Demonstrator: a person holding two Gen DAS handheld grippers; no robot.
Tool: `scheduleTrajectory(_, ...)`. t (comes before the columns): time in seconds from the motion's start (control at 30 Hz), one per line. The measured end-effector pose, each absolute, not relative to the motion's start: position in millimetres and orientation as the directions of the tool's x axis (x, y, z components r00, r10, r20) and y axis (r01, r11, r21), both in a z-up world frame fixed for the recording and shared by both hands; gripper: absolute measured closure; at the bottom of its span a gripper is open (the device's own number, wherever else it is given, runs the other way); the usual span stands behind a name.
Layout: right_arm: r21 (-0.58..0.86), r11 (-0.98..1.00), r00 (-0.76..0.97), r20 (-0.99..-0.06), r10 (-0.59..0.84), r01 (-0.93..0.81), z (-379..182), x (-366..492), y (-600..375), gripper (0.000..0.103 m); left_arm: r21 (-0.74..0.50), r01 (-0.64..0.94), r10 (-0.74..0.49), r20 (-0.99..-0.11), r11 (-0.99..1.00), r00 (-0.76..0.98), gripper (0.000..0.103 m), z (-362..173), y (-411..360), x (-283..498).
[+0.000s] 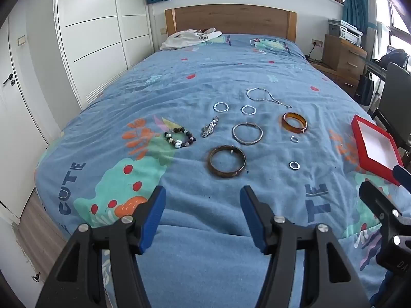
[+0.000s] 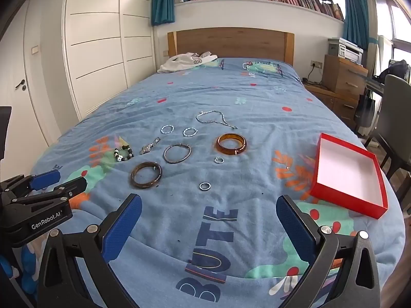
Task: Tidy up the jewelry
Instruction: 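Move both tools toward the jewelry, left tool over the dark tortoiseshell bangle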
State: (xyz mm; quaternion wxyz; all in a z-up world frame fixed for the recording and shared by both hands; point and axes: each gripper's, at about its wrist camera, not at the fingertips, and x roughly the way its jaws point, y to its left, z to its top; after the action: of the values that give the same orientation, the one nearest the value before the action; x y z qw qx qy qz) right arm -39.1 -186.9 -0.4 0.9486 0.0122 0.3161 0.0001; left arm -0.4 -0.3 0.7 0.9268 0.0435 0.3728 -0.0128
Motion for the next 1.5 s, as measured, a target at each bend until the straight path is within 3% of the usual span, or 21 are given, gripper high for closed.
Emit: scheduleTrajectory(1.5,0.041,0.999,0.789,-0.615,0.003,0.028,-5,-42,-200,0.001,0.061,0.022,0.029,-0.723,0.998,0.69,0.045,-14,6,2)
